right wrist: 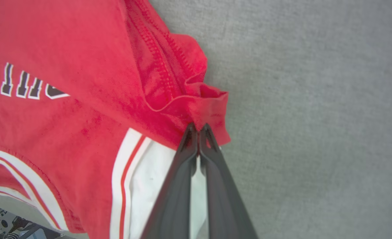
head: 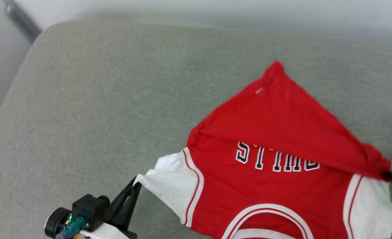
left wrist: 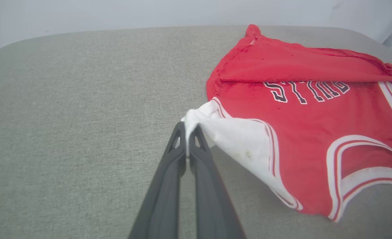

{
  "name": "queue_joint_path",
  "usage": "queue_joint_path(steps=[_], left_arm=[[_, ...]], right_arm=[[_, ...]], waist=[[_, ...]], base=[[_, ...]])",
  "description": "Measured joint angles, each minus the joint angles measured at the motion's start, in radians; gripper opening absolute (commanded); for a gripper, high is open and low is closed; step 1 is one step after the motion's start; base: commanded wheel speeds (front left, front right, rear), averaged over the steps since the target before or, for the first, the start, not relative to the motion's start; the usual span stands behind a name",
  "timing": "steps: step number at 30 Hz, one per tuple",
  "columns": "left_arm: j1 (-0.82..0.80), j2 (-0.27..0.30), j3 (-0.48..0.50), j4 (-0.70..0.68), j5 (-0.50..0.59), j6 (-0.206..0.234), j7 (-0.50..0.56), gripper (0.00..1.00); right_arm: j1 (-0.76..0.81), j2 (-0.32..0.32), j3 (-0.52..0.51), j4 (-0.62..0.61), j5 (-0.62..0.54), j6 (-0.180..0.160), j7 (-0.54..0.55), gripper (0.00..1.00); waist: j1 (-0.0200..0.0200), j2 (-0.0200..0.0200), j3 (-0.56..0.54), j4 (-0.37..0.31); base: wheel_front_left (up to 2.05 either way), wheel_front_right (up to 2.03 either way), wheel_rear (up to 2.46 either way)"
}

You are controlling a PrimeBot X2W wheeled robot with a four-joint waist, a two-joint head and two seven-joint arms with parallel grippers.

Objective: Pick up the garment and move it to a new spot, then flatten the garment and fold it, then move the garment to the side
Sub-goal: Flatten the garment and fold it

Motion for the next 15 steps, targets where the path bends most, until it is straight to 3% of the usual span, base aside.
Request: queue_joint_path(steps=[6,9,15], left_arm=[[0.029,-0.003,0.010,0.016,-0.008,0.026,-0.007,0.00],[0.043,-0.002,0.016,0.016,-0.011,0.040,-0.007,0.00],[0.067,-0.003,0.023,0.010,-0.015,0.065,-0.011,0.00]], right_arm=[[0.193,0.056,-0.055,-0.121,0.002,0.000,-0.016,0.00],[0.271,0.061,-0.056,-0.163,-0.011,0.000,-0.083,0.00],[0.374,0.133,-0.050,-0.171,-0.005,0.000,-0.171,0.00]], waist=[[-0.0001,0.0000,-0.078,-0.061],[-0.0001,0.0000,-0.106,-0.089],[-0.0001,0.0000,-0.135,-0.132]], base=[[0.00,0.00,0.00],[0.00,0.00,0.00],[0.00,0.00,0.00]])
